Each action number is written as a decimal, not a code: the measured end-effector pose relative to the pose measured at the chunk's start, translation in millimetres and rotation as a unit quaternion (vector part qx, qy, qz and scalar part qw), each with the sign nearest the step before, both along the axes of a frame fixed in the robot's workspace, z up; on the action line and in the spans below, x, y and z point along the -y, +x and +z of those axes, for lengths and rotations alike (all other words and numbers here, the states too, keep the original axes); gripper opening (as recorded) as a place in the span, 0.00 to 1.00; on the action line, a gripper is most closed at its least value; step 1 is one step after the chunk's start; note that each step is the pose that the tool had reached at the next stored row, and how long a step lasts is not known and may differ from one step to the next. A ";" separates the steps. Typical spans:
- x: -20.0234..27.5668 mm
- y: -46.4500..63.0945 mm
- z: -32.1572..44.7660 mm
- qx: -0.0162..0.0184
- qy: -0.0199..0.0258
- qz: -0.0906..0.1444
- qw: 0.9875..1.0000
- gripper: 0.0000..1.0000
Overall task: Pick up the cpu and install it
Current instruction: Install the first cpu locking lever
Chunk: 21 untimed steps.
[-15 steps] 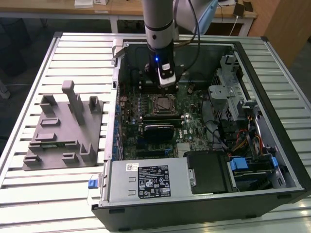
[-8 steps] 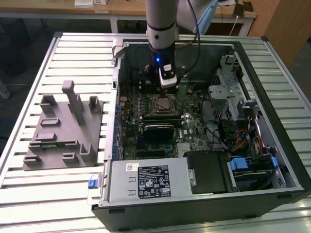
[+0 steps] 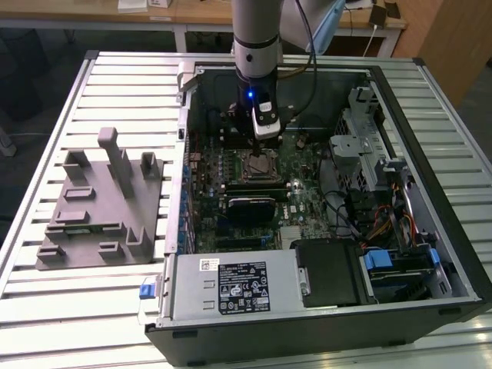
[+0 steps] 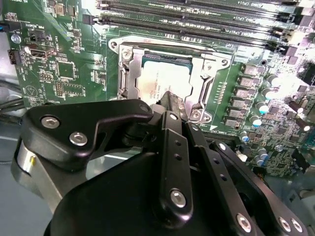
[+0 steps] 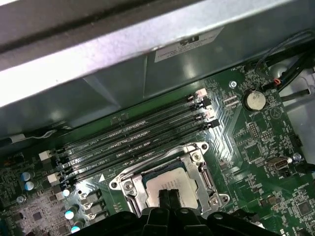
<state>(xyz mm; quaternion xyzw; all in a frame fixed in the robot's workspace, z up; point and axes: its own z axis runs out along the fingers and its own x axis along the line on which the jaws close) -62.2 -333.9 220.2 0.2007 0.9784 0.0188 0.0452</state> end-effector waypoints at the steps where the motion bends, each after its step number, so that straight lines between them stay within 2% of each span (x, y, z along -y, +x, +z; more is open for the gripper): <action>1: 0.0 0.0 0.0 0.000 0.000 0.000 1.000 0.11; 6: 0.0 4.3 -0.4 0.000 -0.002 0.001 1.000 0.11; 14: 0.0 8.8 -1.8 0.000 -0.017 0.021 1.000 0.11; 18: 0.0 9.3 -1.9 0.000 -0.018 0.040 0.999 0.11; 21: 0.0 9.4 -2.0 0.000 -0.018 0.061 0.998 0.11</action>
